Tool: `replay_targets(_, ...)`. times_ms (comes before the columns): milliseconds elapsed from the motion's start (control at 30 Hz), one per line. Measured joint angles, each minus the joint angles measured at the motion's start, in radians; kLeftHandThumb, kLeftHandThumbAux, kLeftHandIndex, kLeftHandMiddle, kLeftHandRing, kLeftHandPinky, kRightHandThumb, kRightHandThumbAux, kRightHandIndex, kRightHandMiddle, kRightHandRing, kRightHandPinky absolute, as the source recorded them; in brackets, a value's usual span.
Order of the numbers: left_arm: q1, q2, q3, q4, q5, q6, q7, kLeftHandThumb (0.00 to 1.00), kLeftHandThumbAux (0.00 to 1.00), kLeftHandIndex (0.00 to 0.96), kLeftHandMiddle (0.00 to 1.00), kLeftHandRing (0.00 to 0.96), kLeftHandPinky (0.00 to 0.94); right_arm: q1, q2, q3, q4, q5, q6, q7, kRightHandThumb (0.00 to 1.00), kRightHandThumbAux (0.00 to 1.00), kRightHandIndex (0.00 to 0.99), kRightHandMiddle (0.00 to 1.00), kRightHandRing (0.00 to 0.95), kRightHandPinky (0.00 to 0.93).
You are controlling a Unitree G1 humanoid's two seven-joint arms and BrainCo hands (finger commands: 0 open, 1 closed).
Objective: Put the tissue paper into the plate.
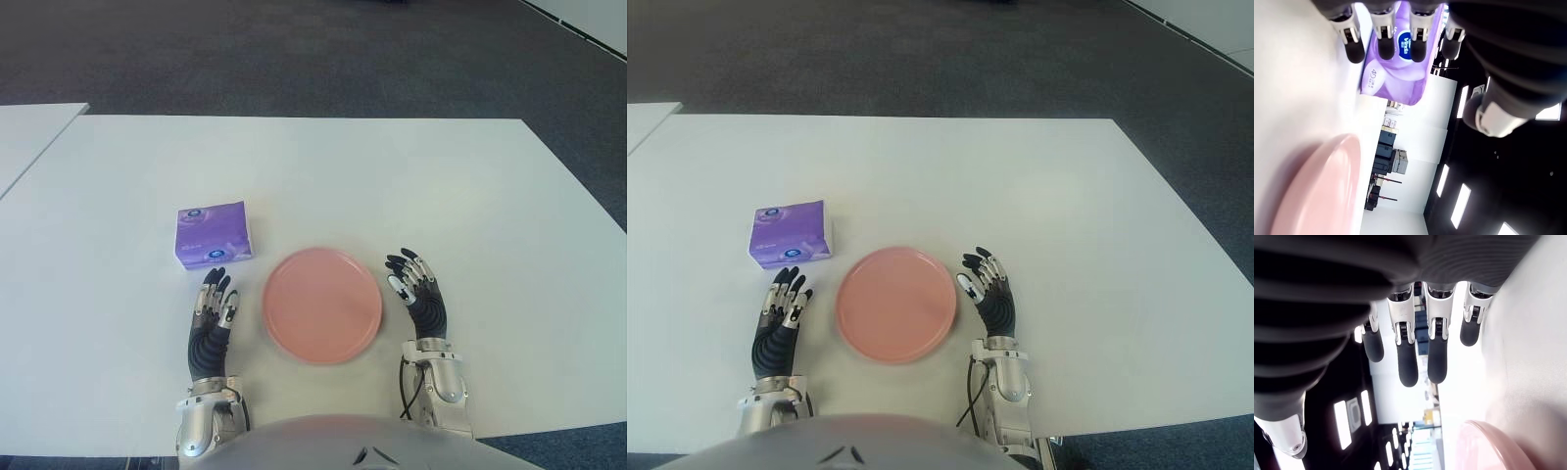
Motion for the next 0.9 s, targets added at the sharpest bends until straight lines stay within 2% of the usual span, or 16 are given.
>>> replay_targets(533, 0.000, 0.000, 0.000, -0.001, 0.010, 0.000, 0.000, 0.174, 0.616, 0.059, 0.079, 0.043, 0.048, -0.001, 0.000, 0.000, 0.000, 0.001, 0.000, 0.001, 0.291, 0.617, 0.184, 0.328, 0.294, 0.219)
replay_targets(633, 0.001, 0.000, 0.000, -0.007, 0.016, 0.004, 0.002, 0.166, 0.633, 0.055, 0.073, 0.041, 0.045, -0.001, -0.001, -0.001, 0.000, 0.001, 0.000, 0.001, 0.278, 0.610, 0.184, 0.317, 0.284, 0.194)
replay_targets(800, 0.026, 0.007, -0.008, -0.076, 0.106, 0.054, 0.053, 0.148, 0.662, 0.049, 0.065, 0.040, 0.045, -0.009, -0.003, -0.001, 0.006, -0.001, 0.000, 0.001, 0.260, 0.602, 0.186, 0.303, 0.271, 0.180)
replay_targets(900, 0.049, 0.012, -0.007, -0.134, 0.224, 0.073, 0.108, 0.146, 0.669, 0.050, 0.070, 0.054, 0.068, -0.018, -0.004, -0.001, 0.012, -0.002, -0.004, 0.001, 0.261, 0.603, 0.187, 0.300, 0.270, 0.203)
